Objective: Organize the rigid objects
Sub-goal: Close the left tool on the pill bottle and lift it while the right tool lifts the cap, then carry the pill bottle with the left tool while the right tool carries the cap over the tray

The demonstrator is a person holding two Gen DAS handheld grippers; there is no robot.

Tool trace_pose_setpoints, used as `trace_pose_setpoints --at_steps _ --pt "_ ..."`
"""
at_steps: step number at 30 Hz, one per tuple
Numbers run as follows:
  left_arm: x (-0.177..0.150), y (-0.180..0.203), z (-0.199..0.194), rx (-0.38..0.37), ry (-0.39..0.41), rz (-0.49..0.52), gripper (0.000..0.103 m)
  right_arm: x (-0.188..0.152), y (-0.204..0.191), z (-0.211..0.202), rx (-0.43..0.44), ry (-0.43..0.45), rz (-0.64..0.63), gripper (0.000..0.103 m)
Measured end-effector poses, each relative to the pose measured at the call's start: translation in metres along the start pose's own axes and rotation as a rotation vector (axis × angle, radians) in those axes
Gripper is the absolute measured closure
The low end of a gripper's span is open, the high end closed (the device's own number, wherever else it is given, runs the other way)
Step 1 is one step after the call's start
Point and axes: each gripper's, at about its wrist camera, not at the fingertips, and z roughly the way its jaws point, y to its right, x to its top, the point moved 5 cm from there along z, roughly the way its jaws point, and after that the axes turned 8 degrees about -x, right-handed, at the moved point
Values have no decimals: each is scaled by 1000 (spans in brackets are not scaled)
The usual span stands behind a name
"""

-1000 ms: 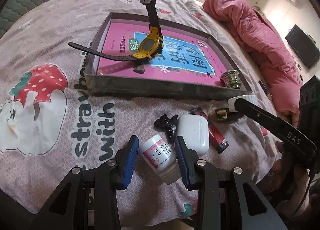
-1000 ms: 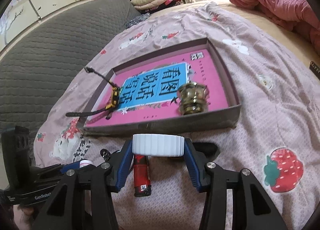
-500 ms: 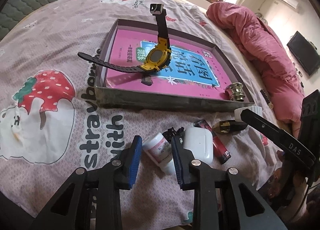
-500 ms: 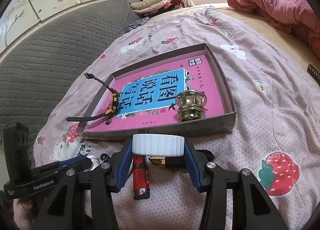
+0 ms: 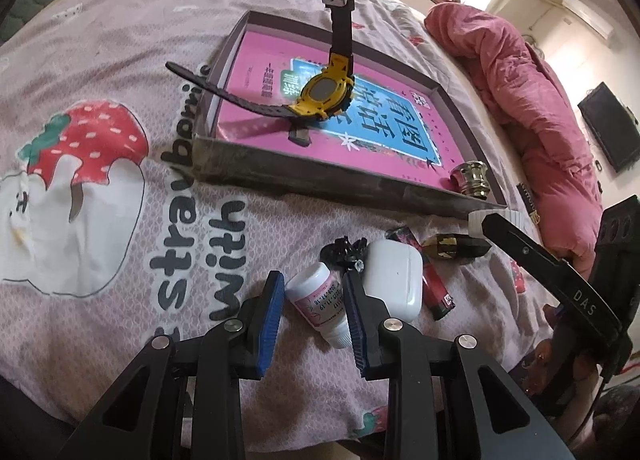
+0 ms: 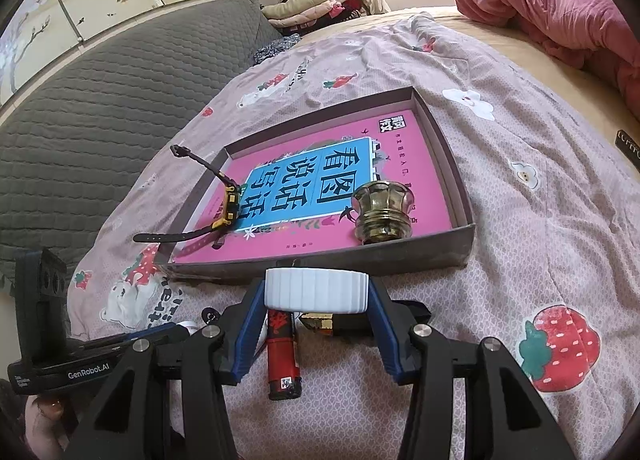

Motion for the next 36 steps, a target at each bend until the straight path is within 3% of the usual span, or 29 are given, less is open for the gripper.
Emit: trace_pose_setpoints --at_steps 6,9,16,20,28,36 --pt "-5 5 6 0 -26 -10 67 0 0 0 1 2 -2 53" --pt "-9 7 13 -13 -51 -24 60 0 -1 0 3 2 -2 53" --pt "-9 8 19 1 -43 -33 60 1 -4 -2 8 7 -15 53" --pt "-5 12 23 33 -32 14 68 1 -4 -2 7 9 -15 53" --pt "-1 8 19 -3 -23 4 71 2 0 -3 -2 13 0 53" --pt "8 22 -8 2 56 101 76 5 -2 -7 -4 35 -12 53"
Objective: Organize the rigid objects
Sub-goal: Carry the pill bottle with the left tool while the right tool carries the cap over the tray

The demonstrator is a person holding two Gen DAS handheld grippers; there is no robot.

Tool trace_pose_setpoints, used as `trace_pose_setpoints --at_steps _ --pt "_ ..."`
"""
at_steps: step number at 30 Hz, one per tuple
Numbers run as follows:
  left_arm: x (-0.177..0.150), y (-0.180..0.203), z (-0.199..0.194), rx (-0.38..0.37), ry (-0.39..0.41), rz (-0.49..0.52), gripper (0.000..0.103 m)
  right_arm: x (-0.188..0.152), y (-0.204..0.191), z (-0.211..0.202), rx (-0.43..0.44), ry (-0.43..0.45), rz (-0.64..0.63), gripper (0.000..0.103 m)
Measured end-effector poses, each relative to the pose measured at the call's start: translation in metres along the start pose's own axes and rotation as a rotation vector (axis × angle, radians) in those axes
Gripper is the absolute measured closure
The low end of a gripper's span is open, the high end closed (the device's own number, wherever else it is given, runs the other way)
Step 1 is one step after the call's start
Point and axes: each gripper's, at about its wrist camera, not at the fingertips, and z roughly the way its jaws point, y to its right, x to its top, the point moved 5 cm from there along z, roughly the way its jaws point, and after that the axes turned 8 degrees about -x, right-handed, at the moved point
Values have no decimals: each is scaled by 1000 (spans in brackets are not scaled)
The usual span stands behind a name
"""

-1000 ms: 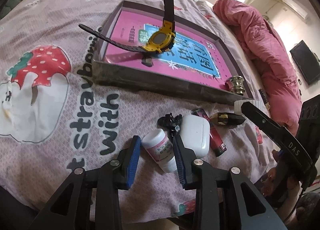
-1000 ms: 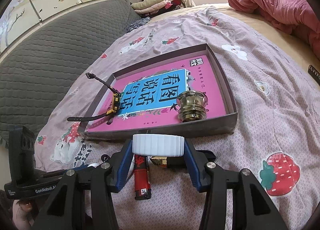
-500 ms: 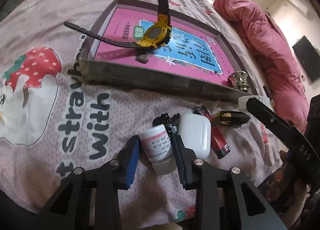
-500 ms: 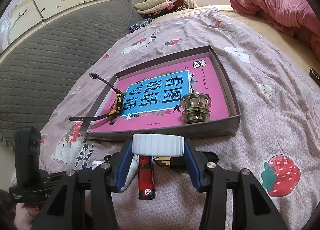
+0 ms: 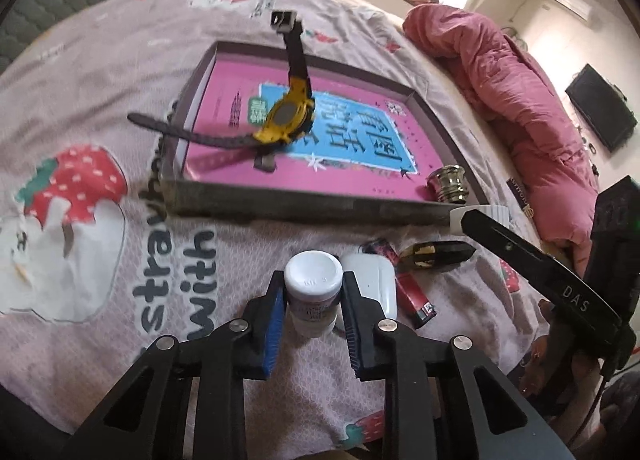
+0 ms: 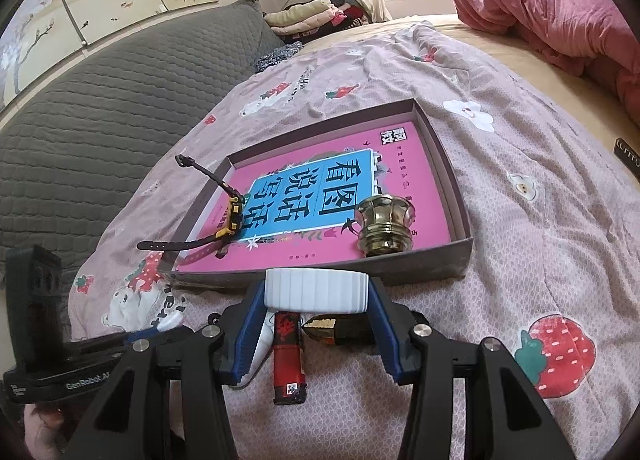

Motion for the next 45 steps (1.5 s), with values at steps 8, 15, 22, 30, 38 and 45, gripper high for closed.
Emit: trace_pose_setpoints --at_steps 8,15,22,30,38,45 --pt "7 4 -10 -7 43 22 76 3 -1 -5 -7 23 -13 53" --pt "16 11 -18 4 87 64 76 8 -10 -14 -18 73 -71 53" --pt "30 10 -26 16 131 70 76 15 -20 -22 -25 114 -120 53" --pt "48 1 -27 38 167 72 76 17 -27 -23 -38 140 -166 53" --pt "65 -5 -28 43 209 78 76 18 -28 -19 -50 144 -182 53" --pt "72 -13 -20 54 216 79 76 23 -27 -15 -54 162 -190 53"
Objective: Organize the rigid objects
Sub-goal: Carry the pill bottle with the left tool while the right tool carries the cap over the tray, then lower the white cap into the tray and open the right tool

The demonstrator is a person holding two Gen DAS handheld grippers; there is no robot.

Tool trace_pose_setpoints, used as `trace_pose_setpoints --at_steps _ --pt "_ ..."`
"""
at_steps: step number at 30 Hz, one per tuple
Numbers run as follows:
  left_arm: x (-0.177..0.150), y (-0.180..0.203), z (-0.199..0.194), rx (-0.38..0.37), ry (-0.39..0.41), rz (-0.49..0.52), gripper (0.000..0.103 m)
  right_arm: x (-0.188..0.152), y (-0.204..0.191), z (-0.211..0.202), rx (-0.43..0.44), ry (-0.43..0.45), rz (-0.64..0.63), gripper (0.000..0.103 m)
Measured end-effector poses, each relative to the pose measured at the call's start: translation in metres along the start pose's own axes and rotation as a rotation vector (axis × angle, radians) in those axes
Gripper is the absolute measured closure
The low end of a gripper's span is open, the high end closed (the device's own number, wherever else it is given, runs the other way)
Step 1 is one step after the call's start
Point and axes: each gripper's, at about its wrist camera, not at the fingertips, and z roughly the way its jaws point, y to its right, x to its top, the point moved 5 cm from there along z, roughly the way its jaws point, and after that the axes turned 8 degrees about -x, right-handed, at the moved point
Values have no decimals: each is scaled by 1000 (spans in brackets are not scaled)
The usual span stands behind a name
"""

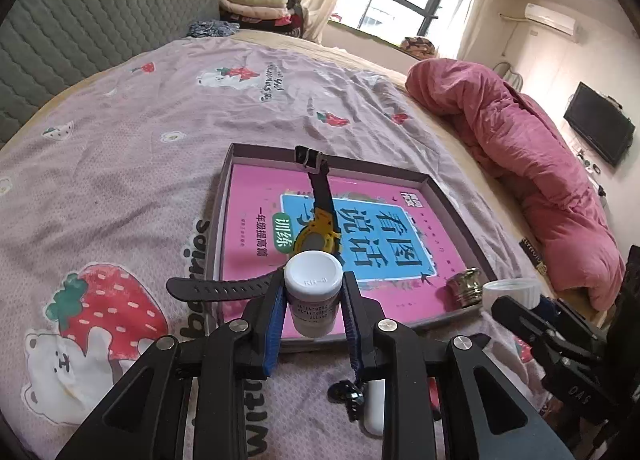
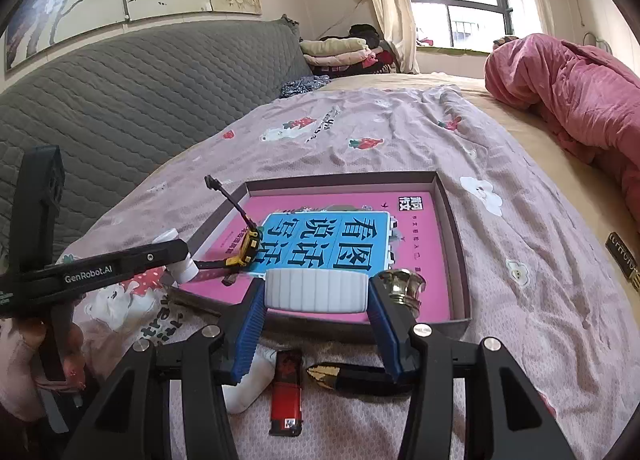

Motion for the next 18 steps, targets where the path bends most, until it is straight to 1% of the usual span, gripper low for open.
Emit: trace_pose_setpoints --at_steps 12,18 --pt "0 -3 18 9 -26 8 76 5 1 7 -1 10 -2 53" --pt "-2 -4 23 14 -46 8 76 3 -3 14 -1 -8 -19 53"
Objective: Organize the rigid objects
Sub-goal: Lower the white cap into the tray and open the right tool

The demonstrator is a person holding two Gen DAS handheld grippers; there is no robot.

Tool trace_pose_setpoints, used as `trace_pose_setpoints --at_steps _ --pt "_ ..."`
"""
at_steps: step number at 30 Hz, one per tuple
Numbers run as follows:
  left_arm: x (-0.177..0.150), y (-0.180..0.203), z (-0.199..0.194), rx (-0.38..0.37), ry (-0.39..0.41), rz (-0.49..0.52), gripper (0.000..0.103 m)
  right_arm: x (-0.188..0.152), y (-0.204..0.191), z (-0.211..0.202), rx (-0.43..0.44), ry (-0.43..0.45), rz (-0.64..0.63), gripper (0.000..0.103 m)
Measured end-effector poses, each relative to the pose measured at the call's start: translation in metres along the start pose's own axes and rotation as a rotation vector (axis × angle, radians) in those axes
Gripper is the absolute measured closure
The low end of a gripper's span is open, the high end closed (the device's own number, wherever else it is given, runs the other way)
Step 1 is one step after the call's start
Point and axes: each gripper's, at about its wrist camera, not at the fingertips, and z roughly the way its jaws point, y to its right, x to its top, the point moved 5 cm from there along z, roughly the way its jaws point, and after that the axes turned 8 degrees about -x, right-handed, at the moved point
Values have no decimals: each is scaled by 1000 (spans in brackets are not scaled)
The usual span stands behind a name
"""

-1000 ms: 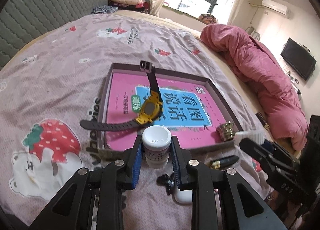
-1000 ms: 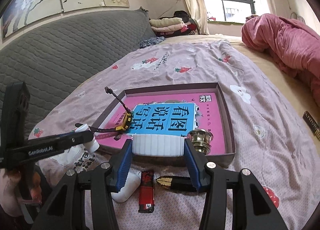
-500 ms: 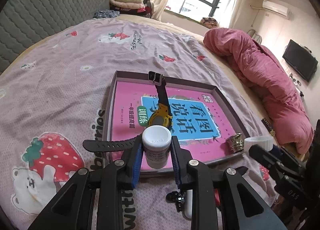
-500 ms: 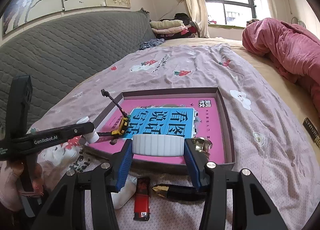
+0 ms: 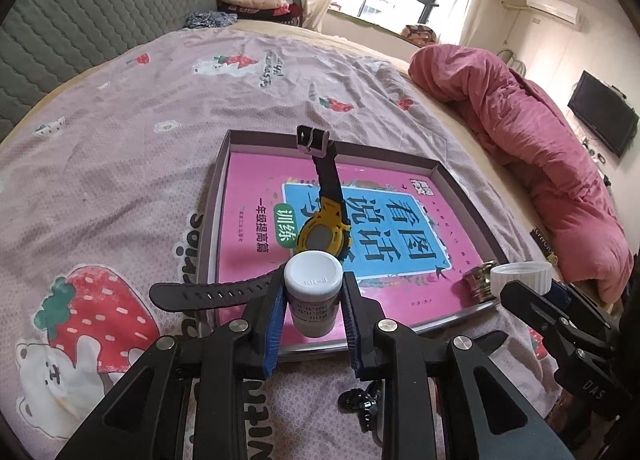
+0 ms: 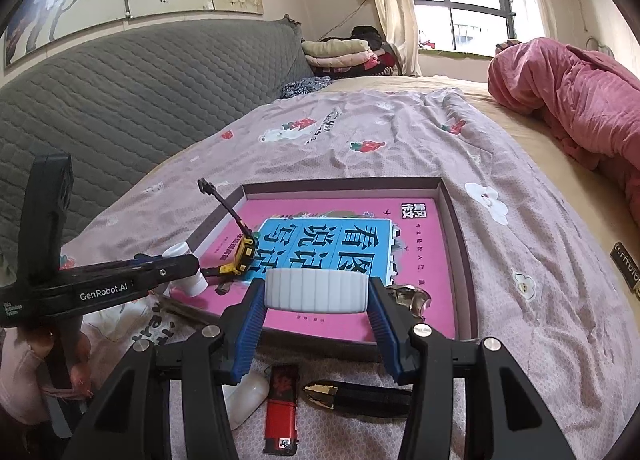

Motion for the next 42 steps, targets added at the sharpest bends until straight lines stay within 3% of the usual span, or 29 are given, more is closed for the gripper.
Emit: trace_pose_setpoints --at_steps 21,42 --pt "-10 -5 17 19 -64 -7 76 -19 -8 33 5 -113 -31 53" --pt "-6 -15 29 36 -78 -31 76 -18 -19 39 -40 -104 -107 53"
